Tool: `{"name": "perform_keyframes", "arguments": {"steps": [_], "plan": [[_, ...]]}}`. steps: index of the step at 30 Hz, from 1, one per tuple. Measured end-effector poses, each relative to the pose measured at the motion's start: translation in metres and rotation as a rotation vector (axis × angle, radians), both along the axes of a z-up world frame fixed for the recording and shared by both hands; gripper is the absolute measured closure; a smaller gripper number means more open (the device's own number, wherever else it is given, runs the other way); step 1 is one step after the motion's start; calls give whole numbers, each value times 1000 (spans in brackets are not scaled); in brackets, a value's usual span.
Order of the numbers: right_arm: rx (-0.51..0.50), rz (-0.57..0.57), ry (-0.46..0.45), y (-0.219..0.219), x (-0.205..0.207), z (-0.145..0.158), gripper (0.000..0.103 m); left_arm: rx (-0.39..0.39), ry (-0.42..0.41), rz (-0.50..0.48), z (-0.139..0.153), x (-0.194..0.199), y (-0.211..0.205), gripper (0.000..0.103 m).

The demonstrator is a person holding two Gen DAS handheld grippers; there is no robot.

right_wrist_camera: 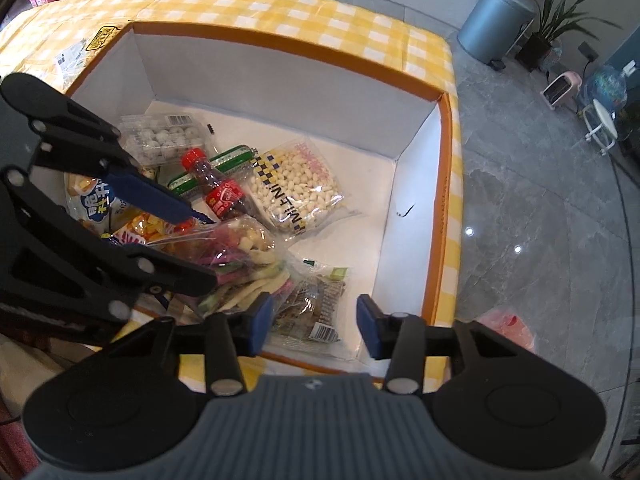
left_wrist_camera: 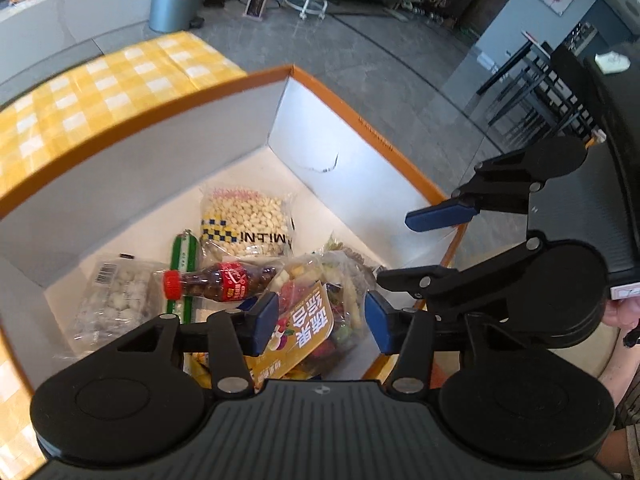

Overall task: Organize snacks
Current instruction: 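Withdraw both tools from the box back toward the remaining snacks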

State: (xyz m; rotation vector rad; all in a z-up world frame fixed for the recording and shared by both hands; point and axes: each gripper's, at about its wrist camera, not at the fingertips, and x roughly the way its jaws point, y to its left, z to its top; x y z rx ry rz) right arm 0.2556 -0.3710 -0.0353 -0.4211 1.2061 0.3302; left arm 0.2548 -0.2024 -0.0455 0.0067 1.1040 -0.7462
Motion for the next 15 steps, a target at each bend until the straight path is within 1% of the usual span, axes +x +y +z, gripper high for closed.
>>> {"name": "perform_keyframes", "arguments": {"steps": [2, 7, 10, 15], "plan": [[-8, 2, -9, 2, -4, 4, 56, -4, -39, 13, 9, -6, 6, 44], [-15, -4, -52, 7, -14, 21, 53, 13, -170, 57, 31, -28, 22, 41], [-16, -7, -87, 11, -22, 33, 51, 19, -228, 87, 43, -41, 35, 41], [2, -15, -164, 24, -37, 53, 50, 53, -315, 143, 56, -60, 59, 41]]}}
